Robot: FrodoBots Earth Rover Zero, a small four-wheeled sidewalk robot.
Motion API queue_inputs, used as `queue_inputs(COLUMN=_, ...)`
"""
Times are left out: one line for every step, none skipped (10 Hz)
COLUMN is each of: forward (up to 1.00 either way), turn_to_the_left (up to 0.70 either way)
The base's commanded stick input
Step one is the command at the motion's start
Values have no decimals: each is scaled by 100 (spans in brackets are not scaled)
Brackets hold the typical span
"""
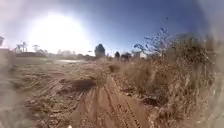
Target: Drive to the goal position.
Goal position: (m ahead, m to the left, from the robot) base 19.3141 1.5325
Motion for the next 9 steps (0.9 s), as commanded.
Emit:
queue_inputs(forward=50, turn_to_the_left=0)
queue_inputs(forward=50, turn_to_the_left=0)
queue_inputs(forward=50, turn_to_the_left=0)
queue_inputs(forward=50, turn_to_the_left=0)
queue_inputs(forward=50, turn_to_the_left=0)
queue_inputs(forward=50, turn_to_the_left=0)
queue_inputs(forward=50, turn_to_the_left=0)
queue_inputs(forward=50, turn_to_the_left=0)
queue_inputs(forward=50, turn_to_the_left=0)
